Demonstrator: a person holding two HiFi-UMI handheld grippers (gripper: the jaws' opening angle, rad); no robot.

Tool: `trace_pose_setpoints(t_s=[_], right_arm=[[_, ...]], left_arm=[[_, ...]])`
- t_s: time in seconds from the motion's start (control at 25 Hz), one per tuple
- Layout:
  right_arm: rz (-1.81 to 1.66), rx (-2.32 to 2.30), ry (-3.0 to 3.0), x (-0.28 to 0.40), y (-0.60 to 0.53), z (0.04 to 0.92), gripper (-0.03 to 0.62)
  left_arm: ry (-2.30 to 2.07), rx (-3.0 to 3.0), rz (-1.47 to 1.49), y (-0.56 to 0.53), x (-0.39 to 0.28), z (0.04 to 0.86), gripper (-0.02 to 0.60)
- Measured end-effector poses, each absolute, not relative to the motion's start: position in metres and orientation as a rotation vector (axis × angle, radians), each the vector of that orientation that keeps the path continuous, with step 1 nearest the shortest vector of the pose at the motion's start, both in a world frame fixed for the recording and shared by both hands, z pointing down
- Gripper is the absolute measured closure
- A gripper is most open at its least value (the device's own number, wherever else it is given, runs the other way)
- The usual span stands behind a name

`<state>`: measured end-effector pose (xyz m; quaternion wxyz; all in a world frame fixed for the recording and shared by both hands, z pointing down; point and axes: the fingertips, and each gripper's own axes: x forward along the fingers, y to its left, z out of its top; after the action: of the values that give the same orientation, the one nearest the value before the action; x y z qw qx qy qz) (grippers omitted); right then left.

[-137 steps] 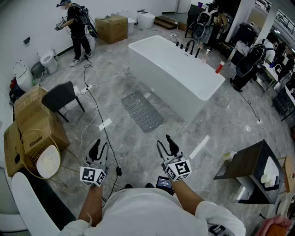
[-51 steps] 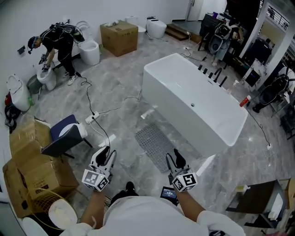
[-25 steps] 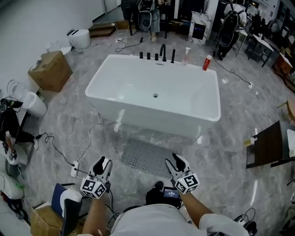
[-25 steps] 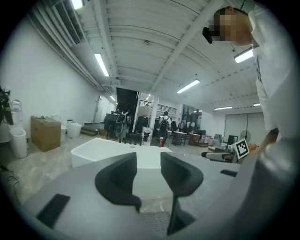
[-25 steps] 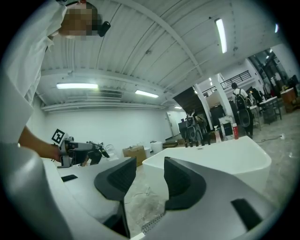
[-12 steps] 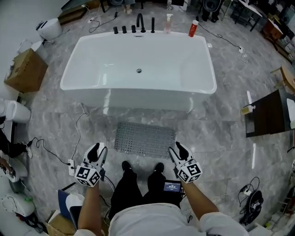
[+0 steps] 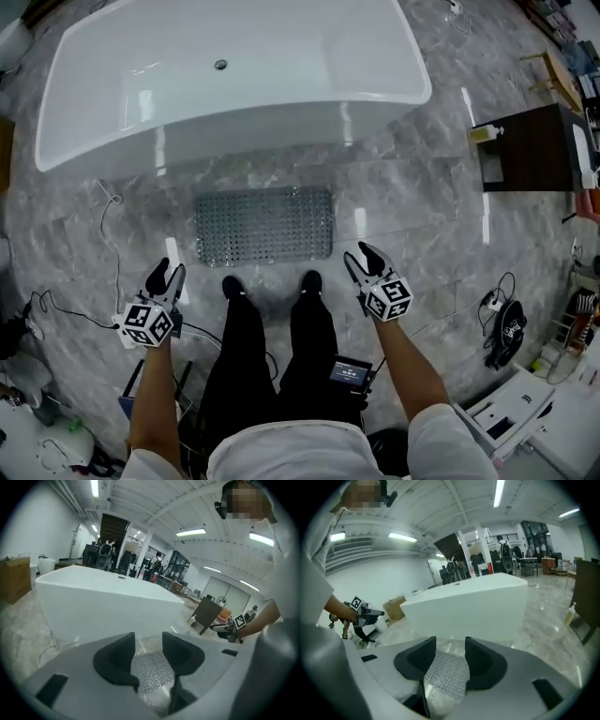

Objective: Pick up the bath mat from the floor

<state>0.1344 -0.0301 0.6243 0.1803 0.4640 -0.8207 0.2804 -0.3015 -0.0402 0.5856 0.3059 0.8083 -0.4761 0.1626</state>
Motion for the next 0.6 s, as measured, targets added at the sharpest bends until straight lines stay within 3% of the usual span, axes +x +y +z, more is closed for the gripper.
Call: trace_pose_setpoints(t_s=[0.6], right_arm=[[0.985, 0.998, -1.976, 0.149, -0.035, 0.913, 0.393]], left_arm=[[-1.198, 1.676, 0.494, -0.037, -0.362, 0.897, 0.376]])
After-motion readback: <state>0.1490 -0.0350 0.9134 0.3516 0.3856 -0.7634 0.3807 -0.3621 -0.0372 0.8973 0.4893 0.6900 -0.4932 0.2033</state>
